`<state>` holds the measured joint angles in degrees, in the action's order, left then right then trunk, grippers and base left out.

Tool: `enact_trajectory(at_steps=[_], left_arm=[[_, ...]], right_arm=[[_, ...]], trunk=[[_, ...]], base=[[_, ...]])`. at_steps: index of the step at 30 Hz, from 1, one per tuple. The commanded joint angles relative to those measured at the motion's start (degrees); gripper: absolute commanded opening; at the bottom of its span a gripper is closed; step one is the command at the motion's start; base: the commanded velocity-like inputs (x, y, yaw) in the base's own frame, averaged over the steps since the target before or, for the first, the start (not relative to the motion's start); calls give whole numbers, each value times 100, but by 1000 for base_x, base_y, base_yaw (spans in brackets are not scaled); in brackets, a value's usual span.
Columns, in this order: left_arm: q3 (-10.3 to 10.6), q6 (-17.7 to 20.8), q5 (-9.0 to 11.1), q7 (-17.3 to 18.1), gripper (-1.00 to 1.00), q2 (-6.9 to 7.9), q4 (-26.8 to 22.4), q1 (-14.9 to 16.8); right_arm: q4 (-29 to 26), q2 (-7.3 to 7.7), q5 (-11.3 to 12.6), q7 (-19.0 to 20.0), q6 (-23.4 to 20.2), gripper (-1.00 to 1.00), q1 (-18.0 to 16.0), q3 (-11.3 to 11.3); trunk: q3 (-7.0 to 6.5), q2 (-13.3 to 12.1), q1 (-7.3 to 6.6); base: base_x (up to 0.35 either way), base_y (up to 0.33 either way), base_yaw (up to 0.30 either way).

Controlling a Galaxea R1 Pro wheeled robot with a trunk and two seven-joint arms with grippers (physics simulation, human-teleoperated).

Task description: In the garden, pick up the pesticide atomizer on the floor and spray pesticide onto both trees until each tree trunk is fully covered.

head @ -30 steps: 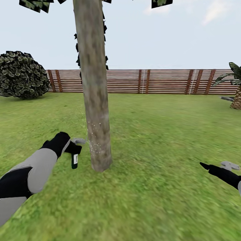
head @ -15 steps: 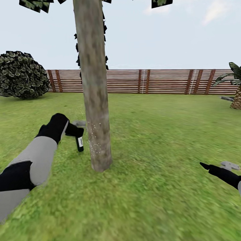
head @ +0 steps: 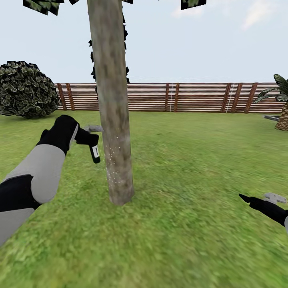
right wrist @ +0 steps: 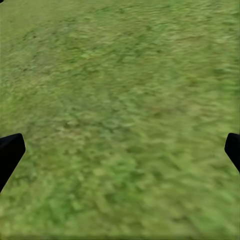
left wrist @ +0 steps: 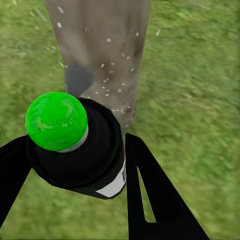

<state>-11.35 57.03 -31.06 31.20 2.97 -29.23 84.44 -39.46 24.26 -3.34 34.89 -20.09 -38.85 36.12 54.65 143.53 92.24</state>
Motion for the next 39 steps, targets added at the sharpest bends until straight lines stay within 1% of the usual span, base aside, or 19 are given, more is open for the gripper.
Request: enact_trajectory(at_steps=[1,4,6,8,9,11,13,16,20,24,29,31,33,34,35,37,39], left_arm=[[2,1,7,0,-100,4,18,1],[97,1,1,0,-100,26,243,2],[357,-5,-4,0,-100,127,581,2],[549,-7,-5,0,-100,219,707,2],[595,-7,-5,0,-100,242,730,2],[668,-7,-5,0,-100,342,762,2],[682,-7,-5,0,-100,389,768,2],[686,-14,-5,-2,-100,409,768,2],[671,-19,-12,-8,-100,509,700,2],[675,-25,-14,-17,-100,562,620,2],[689,-50,-11,-31,-100,597,689,-37],[690,-173,-6,-48,-100,599,1077,-155],[688,-371,-5,-56,-100,599,1224,-288],[687,-443,-5,-58,-100,600,1250,-347],[687,-566,-5,-60,-100,600,1282,-532],[680,-752,1,-78,-100,596,1293,-803],[677,-972,9,-228,-100,587,1296,-1020]], right_arm=[[0,0,0,0,-1,100,0,0],[0,2,0,0,0,100,0,0],[0,53,0,0,-2,100,0,0],[0,82,0,1,2,100,0,0],[0,87,0,1,0,100,0,0],[0,95,0,2,-2,100,-1,0],[0,98,0,2,1,100,0,0],[0,102,0,0,0,100,0,0],[0,100,0,0,1,100,0,0],[0,100,0,1,1,100,0,0],[0,98,0,0,2,100,0,0],[0,99,0,0,2,100,0,0],[0,102,0,0,2,100,0,0],[0,103,0,2,2,100,0,0],[0,105,0,1,-1,100,0,0],[0,105,0,0,1,100,0,0],[0,105,0,2,2,100,0,0]], trunk=[[0,0,0],[0,0,0],[0,0,0],[0,0,0],[0,0,0],[0,0,0],[0,0,0],[0,0,0],[0,0,0],[0,0,0],[0,0,0],[0,0,0],[0,0,0],[0,0,0],[0,0,0],[0,0,0],[0,0,0]], base=[[0,0,0],[0,0,0],[0,0,0],[0,0,0],[0,0,0],[0,0,0],[0,0,0],[0,0,0],[0,0,0],[0,0,0],[0,0,0],[0,0,0],[0,0,0],[0,0,0],[0,0,0],[0,0,0],[0,0,0]])
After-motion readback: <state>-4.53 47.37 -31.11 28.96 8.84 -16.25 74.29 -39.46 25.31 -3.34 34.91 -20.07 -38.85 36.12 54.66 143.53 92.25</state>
